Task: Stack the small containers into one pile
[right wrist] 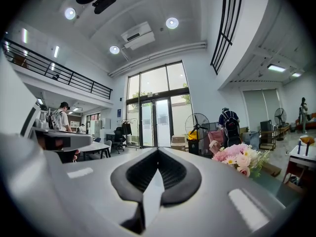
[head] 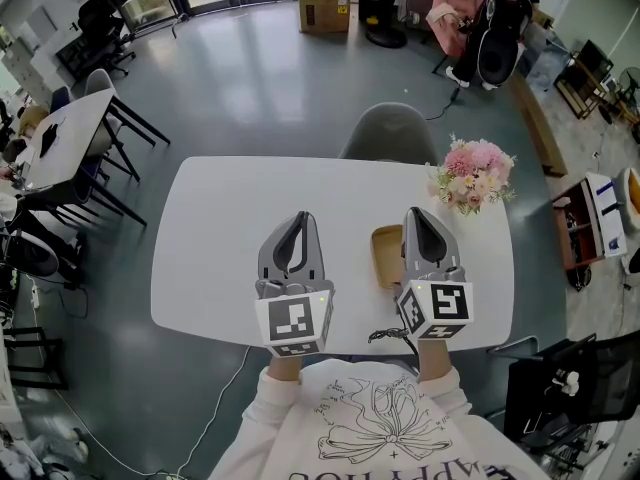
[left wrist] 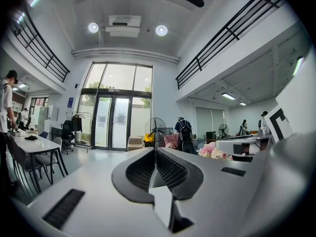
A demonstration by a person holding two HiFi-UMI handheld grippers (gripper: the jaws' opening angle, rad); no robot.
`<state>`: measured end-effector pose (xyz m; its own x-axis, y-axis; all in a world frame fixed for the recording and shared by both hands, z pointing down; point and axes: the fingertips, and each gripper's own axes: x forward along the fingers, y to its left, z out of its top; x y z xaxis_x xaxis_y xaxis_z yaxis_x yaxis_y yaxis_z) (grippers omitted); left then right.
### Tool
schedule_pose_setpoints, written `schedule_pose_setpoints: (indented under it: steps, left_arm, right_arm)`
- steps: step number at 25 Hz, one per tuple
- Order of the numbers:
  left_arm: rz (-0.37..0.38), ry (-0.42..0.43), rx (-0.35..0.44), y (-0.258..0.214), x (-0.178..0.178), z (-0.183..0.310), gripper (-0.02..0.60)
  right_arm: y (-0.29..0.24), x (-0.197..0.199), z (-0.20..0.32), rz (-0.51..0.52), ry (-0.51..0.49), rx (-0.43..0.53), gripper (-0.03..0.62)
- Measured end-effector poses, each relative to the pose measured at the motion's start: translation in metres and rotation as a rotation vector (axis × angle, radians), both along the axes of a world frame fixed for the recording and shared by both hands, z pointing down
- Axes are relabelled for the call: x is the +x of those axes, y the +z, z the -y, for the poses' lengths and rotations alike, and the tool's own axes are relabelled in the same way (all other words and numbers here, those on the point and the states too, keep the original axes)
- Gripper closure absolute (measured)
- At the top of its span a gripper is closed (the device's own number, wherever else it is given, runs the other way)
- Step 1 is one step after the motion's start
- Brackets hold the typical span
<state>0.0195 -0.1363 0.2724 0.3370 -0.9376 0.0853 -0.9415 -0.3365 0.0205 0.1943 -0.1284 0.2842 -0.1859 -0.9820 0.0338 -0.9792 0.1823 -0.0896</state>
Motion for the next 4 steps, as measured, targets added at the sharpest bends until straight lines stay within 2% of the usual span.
schedule_pose_setpoints:
  steps: [4]
  left_arm:
    - [-0.002, 0.005, -0.001, -0.0004, 0.002, -0.0004, 0.565]
  right_arm:
    - [0.0011, 0.0025, -0.0016, 0.006, 0.004, -0.005, 0.583]
